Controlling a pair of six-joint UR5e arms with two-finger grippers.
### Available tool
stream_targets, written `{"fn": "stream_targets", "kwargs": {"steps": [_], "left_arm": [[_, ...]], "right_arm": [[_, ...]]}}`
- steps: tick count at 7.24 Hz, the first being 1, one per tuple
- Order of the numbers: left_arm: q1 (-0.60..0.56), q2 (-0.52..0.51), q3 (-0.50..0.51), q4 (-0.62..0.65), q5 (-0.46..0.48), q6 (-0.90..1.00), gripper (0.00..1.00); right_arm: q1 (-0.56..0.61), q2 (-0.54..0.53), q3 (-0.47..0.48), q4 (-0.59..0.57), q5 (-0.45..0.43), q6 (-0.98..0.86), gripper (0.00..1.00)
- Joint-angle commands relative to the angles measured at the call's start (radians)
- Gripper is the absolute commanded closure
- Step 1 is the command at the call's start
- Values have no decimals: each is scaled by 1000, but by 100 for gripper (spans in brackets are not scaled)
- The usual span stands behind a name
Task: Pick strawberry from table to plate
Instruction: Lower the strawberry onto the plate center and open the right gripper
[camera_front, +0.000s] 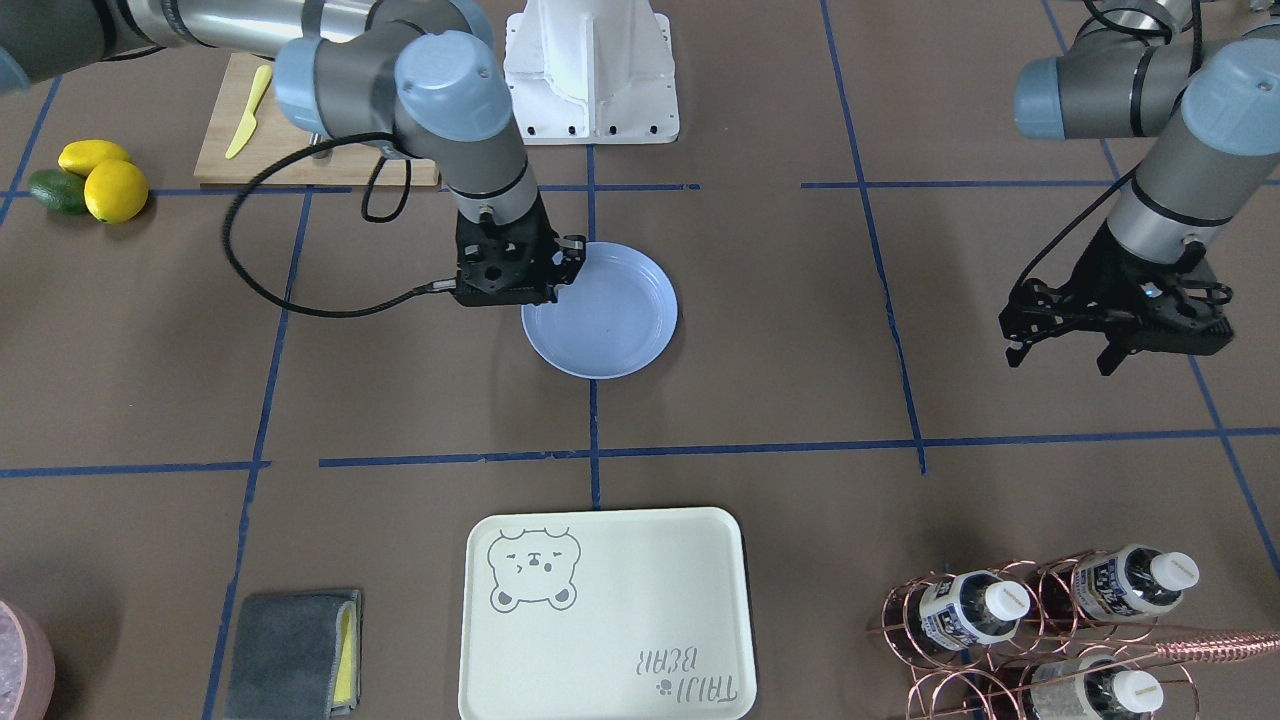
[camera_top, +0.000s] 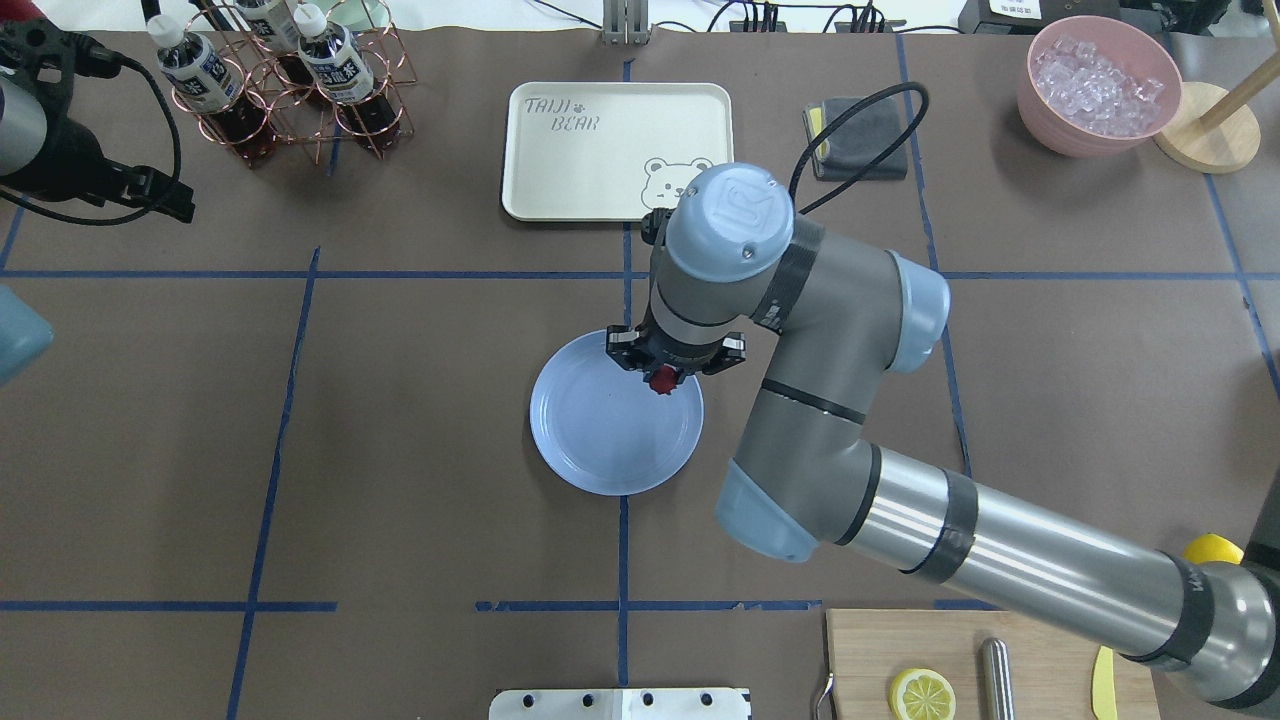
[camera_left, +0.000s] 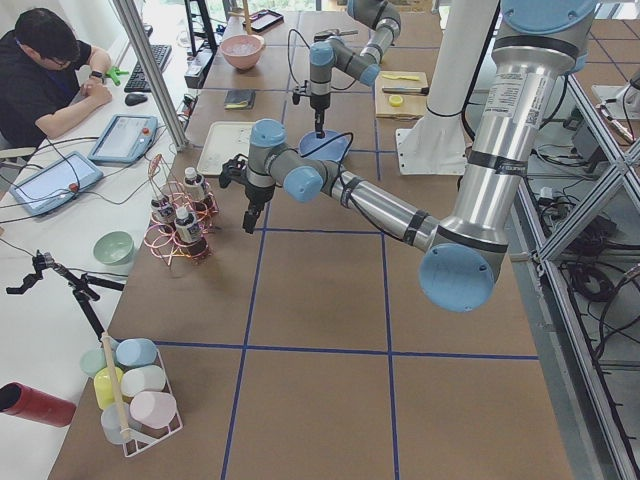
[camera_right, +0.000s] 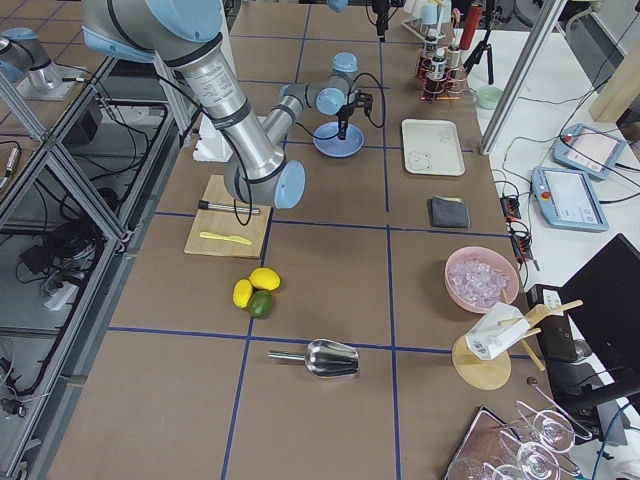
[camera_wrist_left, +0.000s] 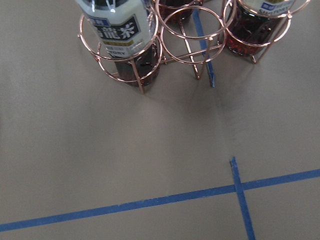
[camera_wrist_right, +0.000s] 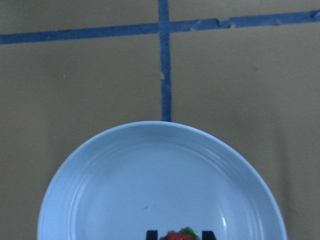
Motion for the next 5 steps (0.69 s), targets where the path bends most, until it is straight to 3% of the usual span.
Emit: {"fn": "stream_targets", "kwargs": {"steps": [1, 4, 5], "left_arm": [[-7, 2, 3, 0, 0, 6, 0], [-13, 2, 3, 0, 0, 6, 0], [-13, 2, 3, 0, 0, 6, 0]], "right_arm": [[-29, 14, -56, 40, -12, 27, 100], [-33, 13, -59, 3, -12, 27, 100], [-33, 14, -53, 3, -14, 27, 17]]}}
